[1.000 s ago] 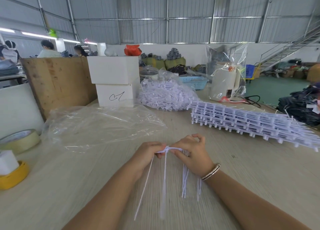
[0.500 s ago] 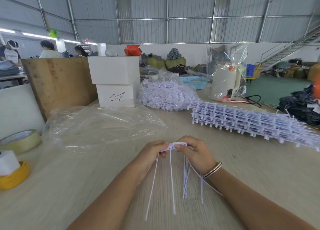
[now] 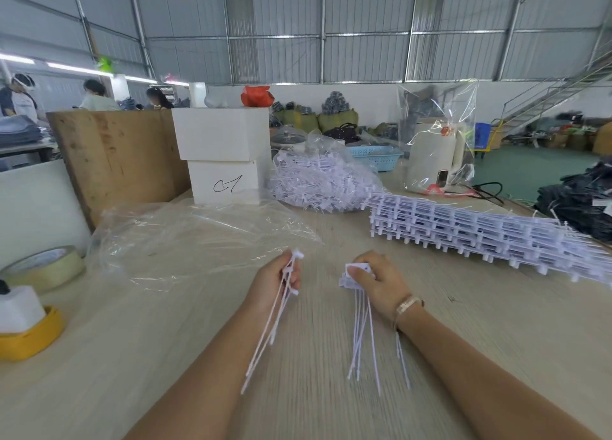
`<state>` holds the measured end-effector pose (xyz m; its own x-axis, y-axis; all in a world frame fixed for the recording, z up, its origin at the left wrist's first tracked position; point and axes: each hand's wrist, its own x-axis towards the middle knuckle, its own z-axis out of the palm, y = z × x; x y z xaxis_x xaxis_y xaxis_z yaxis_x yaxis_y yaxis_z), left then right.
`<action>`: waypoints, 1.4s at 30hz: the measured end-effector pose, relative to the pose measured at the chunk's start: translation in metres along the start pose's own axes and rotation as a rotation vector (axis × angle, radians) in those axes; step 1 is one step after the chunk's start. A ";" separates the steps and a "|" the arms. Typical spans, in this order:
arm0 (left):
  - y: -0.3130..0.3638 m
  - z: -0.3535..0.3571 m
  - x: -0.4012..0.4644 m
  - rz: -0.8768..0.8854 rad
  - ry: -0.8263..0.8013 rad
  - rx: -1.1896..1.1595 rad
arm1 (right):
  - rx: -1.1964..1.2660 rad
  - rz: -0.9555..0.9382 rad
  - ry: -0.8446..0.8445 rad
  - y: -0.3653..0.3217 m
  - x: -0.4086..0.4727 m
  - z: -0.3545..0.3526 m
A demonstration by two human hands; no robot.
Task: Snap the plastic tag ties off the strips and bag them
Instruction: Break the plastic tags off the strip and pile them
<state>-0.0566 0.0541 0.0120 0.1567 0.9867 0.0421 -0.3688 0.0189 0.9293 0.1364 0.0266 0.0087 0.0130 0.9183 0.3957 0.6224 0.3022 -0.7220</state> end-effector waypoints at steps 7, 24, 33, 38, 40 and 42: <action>-0.015 0.009 -0.024 0.390 0.045 1.131 | -0.369 0.213 0.077 0.013 0.007 0.000; -0.017 0.013 -0.022 0.525 -0.046 1.090 | -0.154 -0.235 -0.092 -0.007 -0.008 -0.003; -0.016 0.010 -0.023 0.412 -0.075 0.956 | -0.203 -0.283 -0.142 -0.008 -0.011 0.001; -0.012 0.009 -0.021 0.213 -0.195 0.880 | -0.144 -0.382 -0.075 -0.010 -0.013 0.000; -0.010 0.008 -0.020 0.173 -0.243 0.823 | -0.148 -0.400 -0.056 -0.010 -0.013 0.001; -0.008 0.007 -0.020 0.159 -0.275 0.768 | -0.161 -0.416 -0.036 -0.010 -0.014 0.003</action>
<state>-0.0501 0.0326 0.0064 0.4105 0.8919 0.1897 0.3070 -0.3311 0.8923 0.1280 0.0117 0.0090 -0.2897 0.7361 0.6117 0.6830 0.6067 -0.4067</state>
